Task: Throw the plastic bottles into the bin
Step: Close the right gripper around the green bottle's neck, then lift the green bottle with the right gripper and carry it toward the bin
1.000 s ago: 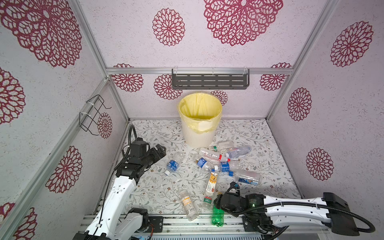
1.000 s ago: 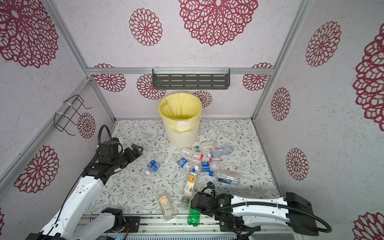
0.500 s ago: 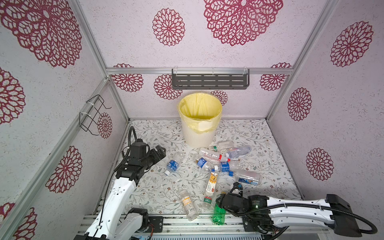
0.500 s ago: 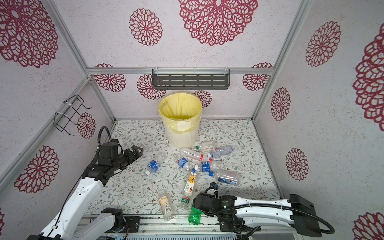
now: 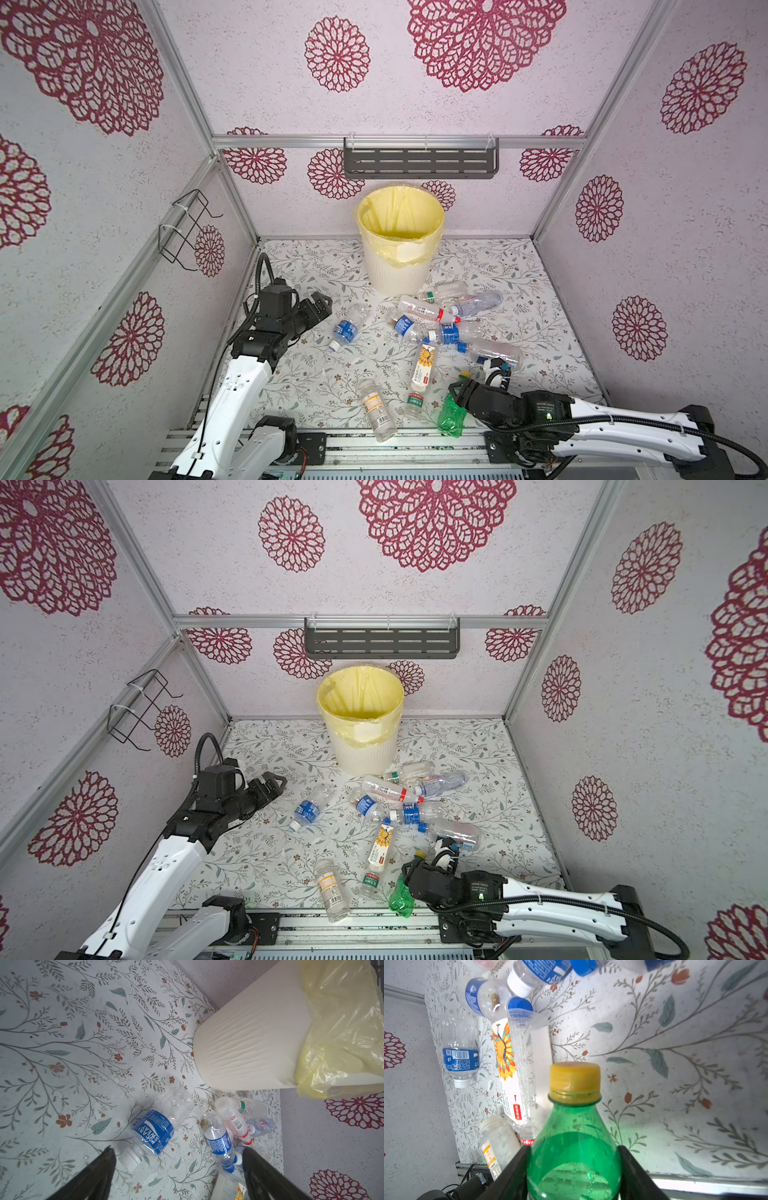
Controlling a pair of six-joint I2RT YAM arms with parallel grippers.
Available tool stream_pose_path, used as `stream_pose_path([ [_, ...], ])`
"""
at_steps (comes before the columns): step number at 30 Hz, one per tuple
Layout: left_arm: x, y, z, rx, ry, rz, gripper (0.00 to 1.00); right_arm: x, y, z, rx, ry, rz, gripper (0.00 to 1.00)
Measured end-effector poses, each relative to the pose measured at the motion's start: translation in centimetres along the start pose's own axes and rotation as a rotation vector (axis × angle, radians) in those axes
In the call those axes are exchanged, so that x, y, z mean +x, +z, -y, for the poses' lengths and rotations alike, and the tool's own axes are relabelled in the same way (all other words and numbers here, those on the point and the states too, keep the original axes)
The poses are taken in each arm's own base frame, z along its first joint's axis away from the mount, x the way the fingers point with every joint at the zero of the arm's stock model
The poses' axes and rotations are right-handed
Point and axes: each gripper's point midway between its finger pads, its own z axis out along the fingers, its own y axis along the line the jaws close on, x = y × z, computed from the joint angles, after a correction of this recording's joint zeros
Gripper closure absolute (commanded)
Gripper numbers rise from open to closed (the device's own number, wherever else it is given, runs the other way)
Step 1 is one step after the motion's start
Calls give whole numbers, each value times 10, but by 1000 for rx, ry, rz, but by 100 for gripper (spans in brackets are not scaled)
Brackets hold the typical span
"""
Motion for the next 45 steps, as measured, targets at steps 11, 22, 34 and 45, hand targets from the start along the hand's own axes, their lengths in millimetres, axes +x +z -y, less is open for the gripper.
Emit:
stream_pose_path([
  [11,2,7,-1,-1,-19,-22,3,-27,-17,0,3,5,104,46],
  [22,3,18,4,18,-45,-58,3,-64,-22,-13,39,18,214,46],
  [34,1,16,13,57,-55,-56,3,-105,0,-40,90,-23,246,44],
  [45,0,7,9,36,-34,-34,3,-153,1,-104,-11,-88,253,43],
])
